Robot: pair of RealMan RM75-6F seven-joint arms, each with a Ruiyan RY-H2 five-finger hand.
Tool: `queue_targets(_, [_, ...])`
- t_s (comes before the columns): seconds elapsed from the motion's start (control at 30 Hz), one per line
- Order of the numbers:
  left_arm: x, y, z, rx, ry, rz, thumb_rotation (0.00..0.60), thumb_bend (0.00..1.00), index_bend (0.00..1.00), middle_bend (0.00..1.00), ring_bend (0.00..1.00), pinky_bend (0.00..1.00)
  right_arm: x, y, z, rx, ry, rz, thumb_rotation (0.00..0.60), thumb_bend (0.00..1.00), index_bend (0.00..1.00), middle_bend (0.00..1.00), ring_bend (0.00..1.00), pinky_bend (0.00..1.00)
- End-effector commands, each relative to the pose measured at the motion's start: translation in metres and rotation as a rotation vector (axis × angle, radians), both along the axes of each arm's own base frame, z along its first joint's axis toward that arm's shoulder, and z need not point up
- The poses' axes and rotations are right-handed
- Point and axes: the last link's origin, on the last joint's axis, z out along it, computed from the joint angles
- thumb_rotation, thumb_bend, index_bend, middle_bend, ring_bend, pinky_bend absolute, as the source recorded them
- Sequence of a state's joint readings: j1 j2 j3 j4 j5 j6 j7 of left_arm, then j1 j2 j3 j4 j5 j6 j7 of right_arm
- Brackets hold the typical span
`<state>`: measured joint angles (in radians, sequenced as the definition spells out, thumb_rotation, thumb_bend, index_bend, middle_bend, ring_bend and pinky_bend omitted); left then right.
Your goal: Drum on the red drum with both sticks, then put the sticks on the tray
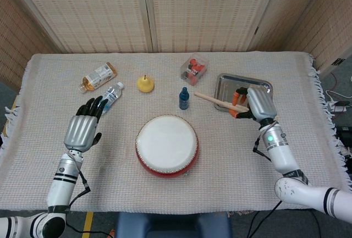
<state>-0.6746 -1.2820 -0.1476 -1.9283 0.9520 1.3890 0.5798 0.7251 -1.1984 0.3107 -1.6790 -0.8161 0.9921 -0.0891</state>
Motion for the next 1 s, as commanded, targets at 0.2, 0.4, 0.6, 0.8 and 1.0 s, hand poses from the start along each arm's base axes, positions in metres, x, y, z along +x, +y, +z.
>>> queue_targets(0.2, [-0.014,-0.004,0.003,0.002,-0.009,0.020,0.600,0.24,0.00,0.00,0.00,0.15,-0.066,-0.041,-0.015,0.036,0.124,-0.045,0.600,0.81,0.86,0.48,0.49,0.59])
queue_targets(0.4, [-0.024,-0.005,0.006,0.006,-0.017,0.046,0.600,0.24,0.00,0.00,0.00,0.15,-0.095,-0.061,-0.027,0.065,0.244,-0.062,0.600,0.81,0.85,0.48,0.48,0.56])
queue_targets(0.6, [-0.034,-0.004,0.008,0.005,-0.028,0.078,0.600,0.23,0.00,0.00,0.00,0.15,-0.118,-0.070,-0.037,0.082,0.333,-0.085,0.600,0.81,0.85,0.48,0.47,0.54])
queue_targets(0.8, [-0.040,-0.004,0.014,0.019,-0.061,0.096,0.600,0.23,0.00,0.00,0.00,0.15,-0.132,-0.079,-0.047,0.087,0.390,-0.123,0.600,0.81,0.76,0.48,0.41,0.49])
queue_targets(1.0, [-0.043,-0.004,0.019,0.032,-0.071,0.099,0.600,0.24,0.00,0.00,0.00,0.15,-0.135,-0.086,-0.051,0.084,0.469,-0.112,0.600,0.66,0.49,0.37,0.26,0.33])
